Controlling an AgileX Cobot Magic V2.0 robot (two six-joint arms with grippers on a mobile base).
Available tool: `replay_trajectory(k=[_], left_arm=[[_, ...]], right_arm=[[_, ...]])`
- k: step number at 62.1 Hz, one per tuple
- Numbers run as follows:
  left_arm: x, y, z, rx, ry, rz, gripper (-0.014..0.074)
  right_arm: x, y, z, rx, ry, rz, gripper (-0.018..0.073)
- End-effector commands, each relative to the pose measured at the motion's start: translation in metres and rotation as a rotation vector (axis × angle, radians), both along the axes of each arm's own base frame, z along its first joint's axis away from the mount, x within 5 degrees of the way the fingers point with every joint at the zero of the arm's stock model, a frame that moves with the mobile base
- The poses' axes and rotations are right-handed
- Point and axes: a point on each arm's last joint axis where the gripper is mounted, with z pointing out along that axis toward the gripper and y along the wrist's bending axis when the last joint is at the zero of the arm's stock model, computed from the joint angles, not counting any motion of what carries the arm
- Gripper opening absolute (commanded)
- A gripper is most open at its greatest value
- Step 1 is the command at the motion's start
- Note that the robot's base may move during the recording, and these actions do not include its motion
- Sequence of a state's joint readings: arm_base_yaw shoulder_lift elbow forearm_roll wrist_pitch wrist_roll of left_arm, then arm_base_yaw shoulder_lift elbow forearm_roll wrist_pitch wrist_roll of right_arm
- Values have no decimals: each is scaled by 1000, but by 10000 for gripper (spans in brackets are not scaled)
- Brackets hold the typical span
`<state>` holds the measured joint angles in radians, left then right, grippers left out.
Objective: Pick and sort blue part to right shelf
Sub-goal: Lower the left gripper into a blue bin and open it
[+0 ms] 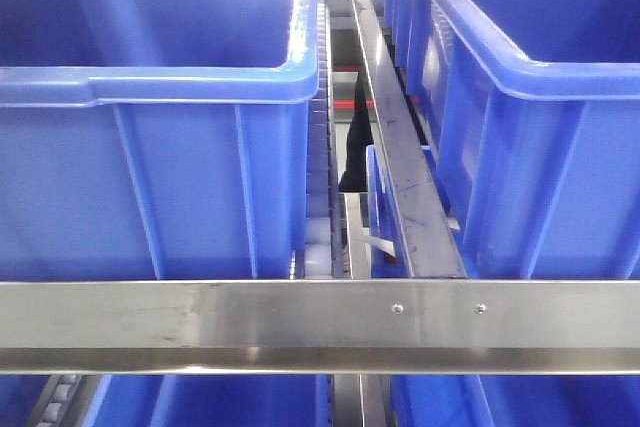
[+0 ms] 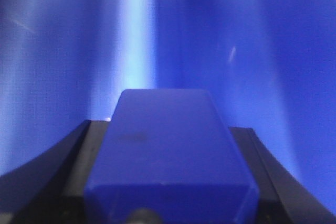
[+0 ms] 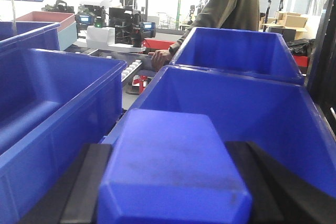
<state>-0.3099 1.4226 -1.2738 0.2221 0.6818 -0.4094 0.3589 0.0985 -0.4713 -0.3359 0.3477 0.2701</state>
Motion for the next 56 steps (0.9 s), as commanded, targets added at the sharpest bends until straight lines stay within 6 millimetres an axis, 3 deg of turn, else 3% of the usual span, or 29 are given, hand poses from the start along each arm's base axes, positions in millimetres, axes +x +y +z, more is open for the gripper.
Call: replay_trajectory(k=[1, 14, 31, 56], left_arm=[[20, -6, 3, -10, -50, -14, 271], [59, -17, -47, 62, 42, -30, 271], [82, -25, -94, 93, 140, -38, 271], [86, -21, -102, 87, 156, -26, 278]], right_arm=[[-2, 1, 16, -1, -104, 18, 225], [-2, 1, 16, -1, -105, 18, 225], [-2, 1, 16, -1, -105, 18, 225], [-2, 1, 16, -1, -105, 18, 225]])
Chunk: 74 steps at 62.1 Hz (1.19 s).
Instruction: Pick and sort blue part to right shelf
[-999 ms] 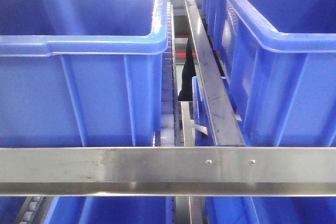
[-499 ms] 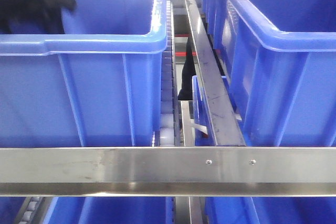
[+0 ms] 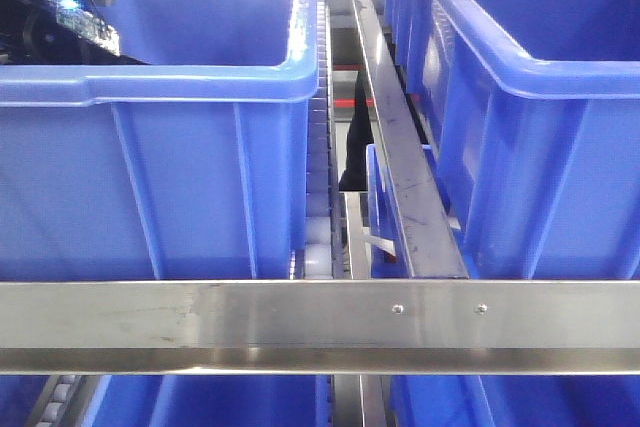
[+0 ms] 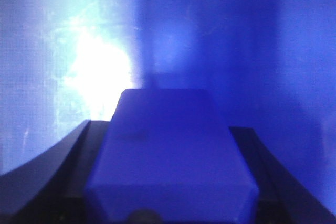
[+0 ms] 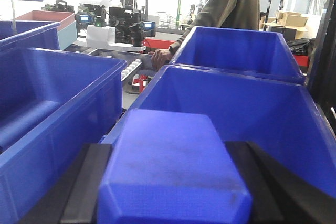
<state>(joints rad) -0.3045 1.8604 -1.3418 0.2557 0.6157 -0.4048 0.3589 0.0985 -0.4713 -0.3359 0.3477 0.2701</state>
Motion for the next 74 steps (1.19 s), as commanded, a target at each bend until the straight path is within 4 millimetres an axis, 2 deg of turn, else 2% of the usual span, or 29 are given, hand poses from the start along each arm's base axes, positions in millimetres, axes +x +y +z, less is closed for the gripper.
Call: replay_trajectory(k=[1, 8, 21, 29, 34, 38, 45, 52, 55, 60, 67, 74], left_arm=[[4, 3, 32, -41, -124, -2, 282], [4, 3, 32, -44, -123, 0, 358], [4, 2, 32, -64, -128, 6, 569], [4, 1, 32, -74, -125, 10, 601], [1, 1, 39, -94, -128, 20, 601], [-2, 2, 49, -108, -149, 24, 599], [-16, 6, 82, -130, -224, 21, 596], [-40, 15, 122, -133, -302, 20, 549], [-55, 20, 142, -126, -344, 15, 507], [-77, 29, 162, -113, -390, 16, 419], [-112, 41, 178, -106, -442, 17, 280], [-148, 51, 179, -120, -475, 15, 151]], right_arm=[[-2, 1, 16, -1, -105, 18, 225], [-2, 1, 16, -1, -105, 18, 225], [-2, 1, 16, -1, -105, 18, 225], [-2, 1, 16, -1, -105, 18, 225], [-2, 1, 16, -1, -105, 18, 225], [-2, 1, 16, -1, -105, 18, 225], [-3, 1, 16, -1, -106, 18, 225], [-2, 1, 16, -1, -104, 18, 225], [-2, 1, 16, -2, -101, 17, 225], [-2, 1, 15, -3, -95, 15, 225], [-2, 1, 14, -6, -81, 10, 225], [-1, 0, 12, -10, -59, 3, 225]])
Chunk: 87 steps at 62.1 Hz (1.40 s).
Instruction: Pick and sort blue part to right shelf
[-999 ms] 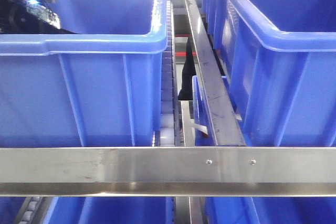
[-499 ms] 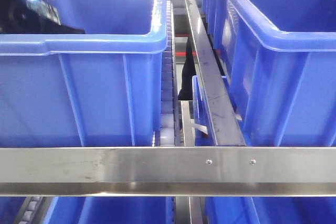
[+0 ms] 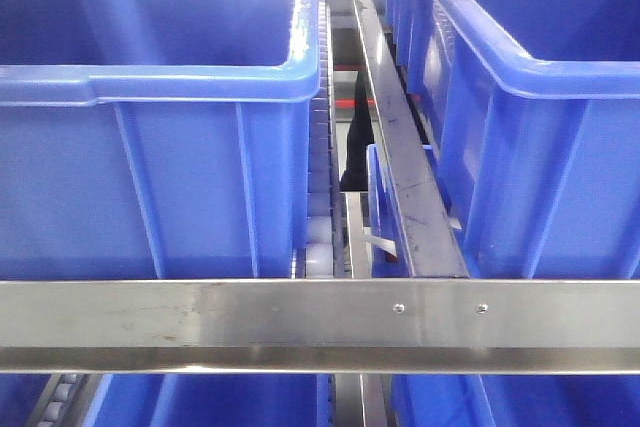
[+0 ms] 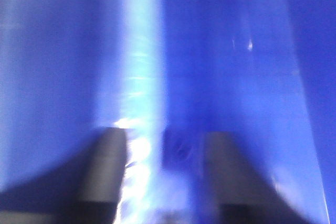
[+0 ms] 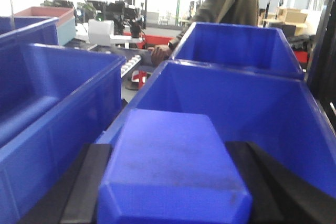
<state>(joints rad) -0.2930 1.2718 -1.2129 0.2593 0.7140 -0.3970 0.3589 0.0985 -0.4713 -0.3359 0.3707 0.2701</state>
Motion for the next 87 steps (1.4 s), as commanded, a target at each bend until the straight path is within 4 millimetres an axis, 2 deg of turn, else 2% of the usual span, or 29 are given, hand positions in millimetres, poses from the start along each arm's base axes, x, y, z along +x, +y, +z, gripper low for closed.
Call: replay_trajectory(k=[1, 3, 11, 19, 33, 41, 47, 55, 66, 76, 87], left_arm=[[-35, 10, 23, -26, -139, -14, 136], [-45, 13, 23, -30, -153, -15, 116], [-87, 25, 18, -51, -244, -31, 125], [-129, 37, 13, -62, -360, -43, 125], [-193, 59, -3, -46, -528, -35, 125], [-218, 67, -12, -60, -600, -29, 125], [-227, 70, -18, -67, -626, -28, 125], [-230, 71, -23, -68, -627, -25, 125], [-230, 71, -24, -66, -618, -23, 125], [-230, 71, -24, -66, -618, -23, 125], [-230, 71, -24, -68, -618, -23, 125]], right_arm=[[-2, 1, 14, -6, -78, 9, 225], [-1, 1, 13, -8, -72, 8, 225], [5, 2, 11, -18, -28, 3, 225], [22, 9, 13, -8, 60, 9, 225], [71, 27, 37, 0, 230, 2, 225], [111, 40, 53, -35, 358, -26, 225], [144, 48, 62, -67, 474, -69, 225], [192, 54, 65, -102, 628, -151, 225], [256, 43, 56, -112, 788, -287, 225], [303, 29, 31, -170, 871, -338, 225], [342, 27, -13, -214, 956, -338, 225]])
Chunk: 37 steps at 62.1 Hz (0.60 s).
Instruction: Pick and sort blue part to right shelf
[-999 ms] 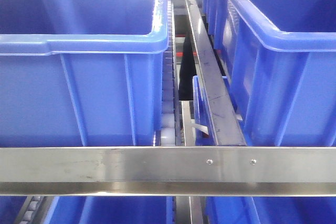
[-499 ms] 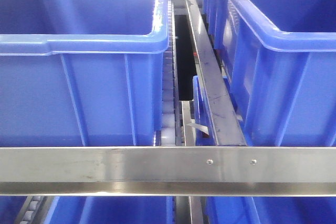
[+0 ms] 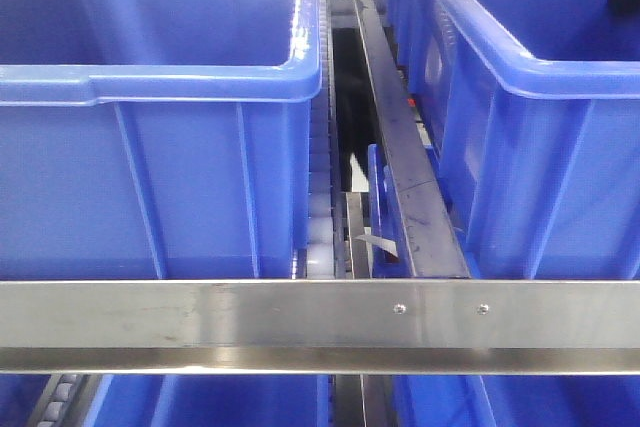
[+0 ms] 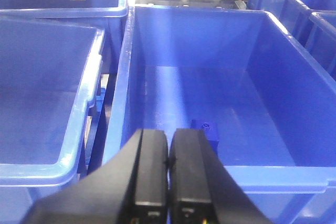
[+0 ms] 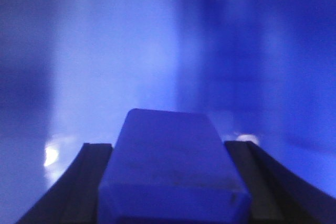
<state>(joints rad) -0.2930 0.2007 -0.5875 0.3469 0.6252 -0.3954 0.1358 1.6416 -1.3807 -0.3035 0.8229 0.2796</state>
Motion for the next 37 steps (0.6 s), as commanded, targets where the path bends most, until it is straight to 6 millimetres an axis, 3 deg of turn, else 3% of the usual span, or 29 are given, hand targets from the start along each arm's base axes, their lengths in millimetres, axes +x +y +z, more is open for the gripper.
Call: replay_trajectory(k=[1, 8, 18, 30, 34, 37], left_arm=[[0, -1, 13, -1, -84, -16, 125], [0, -1, 13, -2, -84, -17, 125], [0, -1, 13, -4, -83, -18, 125], [0, -2, 13, -7, -82, -19, 125], [0, -2, 13, -9, -82, -20, 125], [0, -2, 13, -9, -82, -20, 125]], right_arm=[[16, -1, 6, -19, -84, 30, 225], [32, 2, -21, -21, -49, 45, 225], [44, 4, -44, -22, -24, 58, 225], [47, 4, -50, -26, -14, 62, 242], [47, 4, -51, -27, -11, 61, 288], [47, 4, -51, -28, -7, 60, 370]])
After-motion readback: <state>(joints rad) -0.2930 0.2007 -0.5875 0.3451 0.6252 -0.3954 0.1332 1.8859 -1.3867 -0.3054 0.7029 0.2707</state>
